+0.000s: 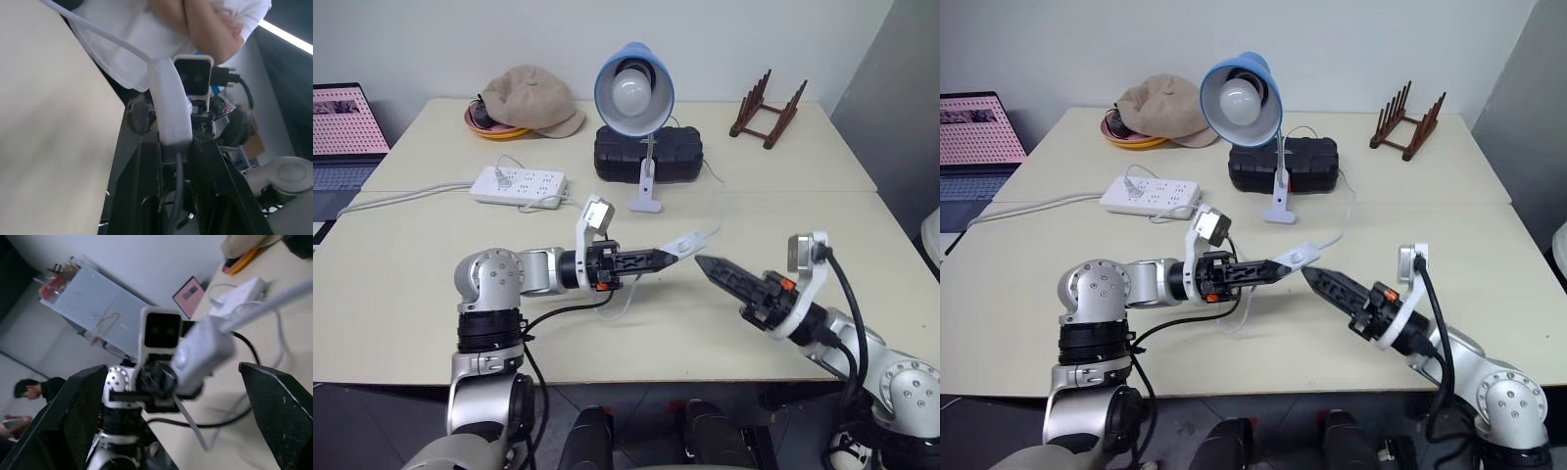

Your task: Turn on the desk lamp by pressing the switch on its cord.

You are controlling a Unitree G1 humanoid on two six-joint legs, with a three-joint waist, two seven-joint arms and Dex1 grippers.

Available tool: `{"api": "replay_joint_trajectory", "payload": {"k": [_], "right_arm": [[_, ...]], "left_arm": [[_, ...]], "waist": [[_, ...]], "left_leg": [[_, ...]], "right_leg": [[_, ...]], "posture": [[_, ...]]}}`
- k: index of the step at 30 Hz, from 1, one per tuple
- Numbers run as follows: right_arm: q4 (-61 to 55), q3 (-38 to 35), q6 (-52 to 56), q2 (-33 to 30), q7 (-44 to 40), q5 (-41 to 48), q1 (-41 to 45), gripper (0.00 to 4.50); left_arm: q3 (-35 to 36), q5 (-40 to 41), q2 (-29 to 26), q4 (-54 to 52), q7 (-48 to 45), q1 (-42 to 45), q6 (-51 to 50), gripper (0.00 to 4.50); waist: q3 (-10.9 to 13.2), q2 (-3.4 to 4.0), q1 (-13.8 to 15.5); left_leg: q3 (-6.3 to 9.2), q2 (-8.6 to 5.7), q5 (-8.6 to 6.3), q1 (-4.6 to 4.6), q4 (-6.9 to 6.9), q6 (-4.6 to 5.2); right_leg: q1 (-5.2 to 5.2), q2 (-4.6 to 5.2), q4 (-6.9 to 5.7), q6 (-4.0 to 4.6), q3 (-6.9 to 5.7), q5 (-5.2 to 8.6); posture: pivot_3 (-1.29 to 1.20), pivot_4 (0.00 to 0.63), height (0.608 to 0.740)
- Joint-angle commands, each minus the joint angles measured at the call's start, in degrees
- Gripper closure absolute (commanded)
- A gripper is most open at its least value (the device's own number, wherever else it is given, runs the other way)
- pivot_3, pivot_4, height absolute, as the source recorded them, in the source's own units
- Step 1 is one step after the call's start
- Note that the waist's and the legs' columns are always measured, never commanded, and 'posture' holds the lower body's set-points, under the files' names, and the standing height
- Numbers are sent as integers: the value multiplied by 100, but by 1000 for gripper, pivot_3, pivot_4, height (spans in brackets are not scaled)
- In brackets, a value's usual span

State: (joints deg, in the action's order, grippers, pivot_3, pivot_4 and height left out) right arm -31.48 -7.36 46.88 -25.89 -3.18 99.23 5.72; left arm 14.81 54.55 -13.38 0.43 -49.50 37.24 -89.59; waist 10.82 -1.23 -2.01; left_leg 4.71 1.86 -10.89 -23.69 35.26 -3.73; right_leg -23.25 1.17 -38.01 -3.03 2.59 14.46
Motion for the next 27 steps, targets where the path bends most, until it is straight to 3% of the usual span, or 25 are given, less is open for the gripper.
{"api": "replay_joint_trajectory", "payload": {"k": [1,14,23,26,27], "right_arm": [[-238,159,-130,-55,205,297,104,0],[-176,460,-327,-14,346,199,230,0],[-106,479,-325,-84,229,141,212,1660],[-88,493,-311,-106,193,112,209,2490],[-87,498,-314,-103,197,108,210,2535]], "left_arm": [[317,392,96,-260,299,40,-233,4092],[377,1153,113,-426,934,-213,-291,4092],[394,1385,90,-364,1161,-237,-279,4092],[370,1458,78,-357,1218,-256,-252,4092],[370,1489,69,-349,1236,-258,-247,4092]], "waist": [[0,0,5],[0,1,11],[0,0,13],[0,0,13],[0,0,13]], "left_leg": [[0,0,0,-2,0,0],[-1,0,0,-1,-1,0],[-1,0,0,-3,-1,0],[-2,0,0,-3,-1,0],[-2,0,0,-3,-1,0]], "right_leg": [[0,0,2,0,0,0],[-1,0,4,7,3,3],[-1,0,7,26,3,14],[-1,0,7,28,3,15],[-1,0,7,28,3,15]], "posture": [[0,150,740],[0,150,740],[0,150,740],[0,150,740],[0,150,740]]}}
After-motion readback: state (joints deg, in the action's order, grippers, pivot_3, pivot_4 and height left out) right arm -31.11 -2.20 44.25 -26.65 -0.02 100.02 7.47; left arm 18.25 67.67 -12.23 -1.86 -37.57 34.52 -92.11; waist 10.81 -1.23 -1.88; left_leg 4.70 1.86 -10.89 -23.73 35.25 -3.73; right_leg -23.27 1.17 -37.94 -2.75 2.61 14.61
